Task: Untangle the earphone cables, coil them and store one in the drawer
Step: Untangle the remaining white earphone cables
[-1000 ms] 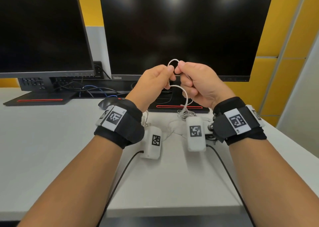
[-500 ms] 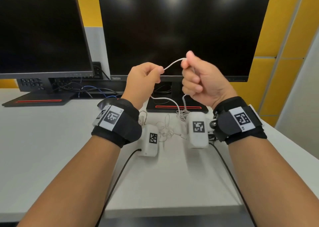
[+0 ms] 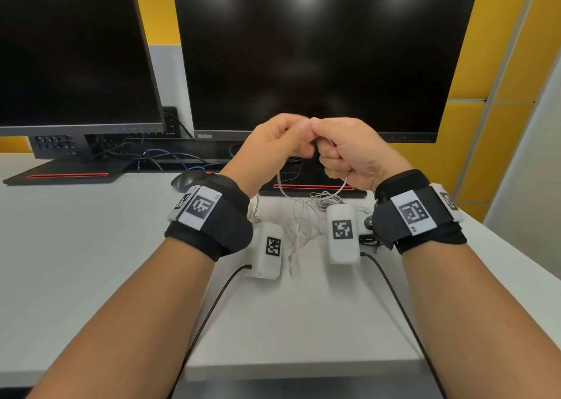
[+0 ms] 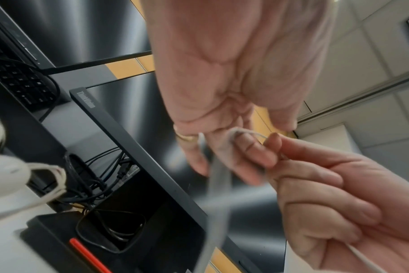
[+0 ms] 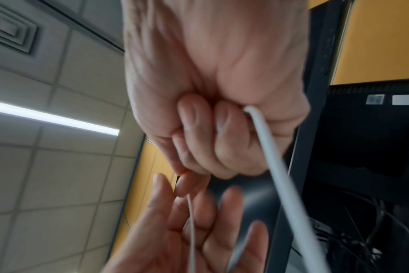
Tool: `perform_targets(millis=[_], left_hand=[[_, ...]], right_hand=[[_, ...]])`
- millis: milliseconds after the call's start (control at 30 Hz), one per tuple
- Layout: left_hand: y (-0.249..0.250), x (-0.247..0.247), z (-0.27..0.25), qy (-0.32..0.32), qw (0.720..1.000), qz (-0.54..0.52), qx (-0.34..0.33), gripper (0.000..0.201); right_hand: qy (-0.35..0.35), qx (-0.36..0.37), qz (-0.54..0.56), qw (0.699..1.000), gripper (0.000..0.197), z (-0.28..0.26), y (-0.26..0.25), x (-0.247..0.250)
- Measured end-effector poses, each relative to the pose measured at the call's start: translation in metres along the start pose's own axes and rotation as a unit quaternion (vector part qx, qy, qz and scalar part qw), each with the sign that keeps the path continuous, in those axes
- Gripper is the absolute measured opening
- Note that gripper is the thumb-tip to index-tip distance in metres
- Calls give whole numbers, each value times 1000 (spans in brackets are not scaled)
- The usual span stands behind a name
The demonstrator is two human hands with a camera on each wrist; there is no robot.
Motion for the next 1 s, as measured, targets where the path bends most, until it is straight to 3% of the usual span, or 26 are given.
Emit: perform_targets(millis=[67,167,267,333,467,533,600,733,900,1000], left_hand=[[2,2,0,11,1000,7,-3,21],[-1,11,4,89,995,36,19,25],[-9,21,8,172,982,43,70,29],[-16,23,11,191,973,54,116,29],[-15,15,13,157,975,91,129,24],[-7,9,11,134,980,125,78,24],[3,2,5,84,995,50,36,38],[8,1,-1,8,1000,12,-25,26],[0,14,7,127,989,52,63,34],[-8,19,7,100,976,102,166,27]], right_hand=[[-10,2,25,1000,31,-2,-2,0],[-37,25,131,990,32,-5,-7,5],[-68,75,264,959,35,-7,-11,15],[-57,99,301,947,36,-7,-11,19],[-2,86,246,966,27,-6,-9,14],[19,62,162,985,23,-3,-8,7],[17,40,97,994,24,-2,-6,0],[-8,30,82,996,31,-3,-5,-5],[-33,78,241,967,35,-8,-11,10],[-27,110,292,950,36,-8,-13,16]])
Point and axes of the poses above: each hand's wrist, its own z-axis towards the middle knuckle, its own x-axis out of the back of the hand, y = z × x, the point moved 1 cm from there along z, towards the middle knuckle, and after that the axes turned 4 degrees about -x, right-handed, at the moved point
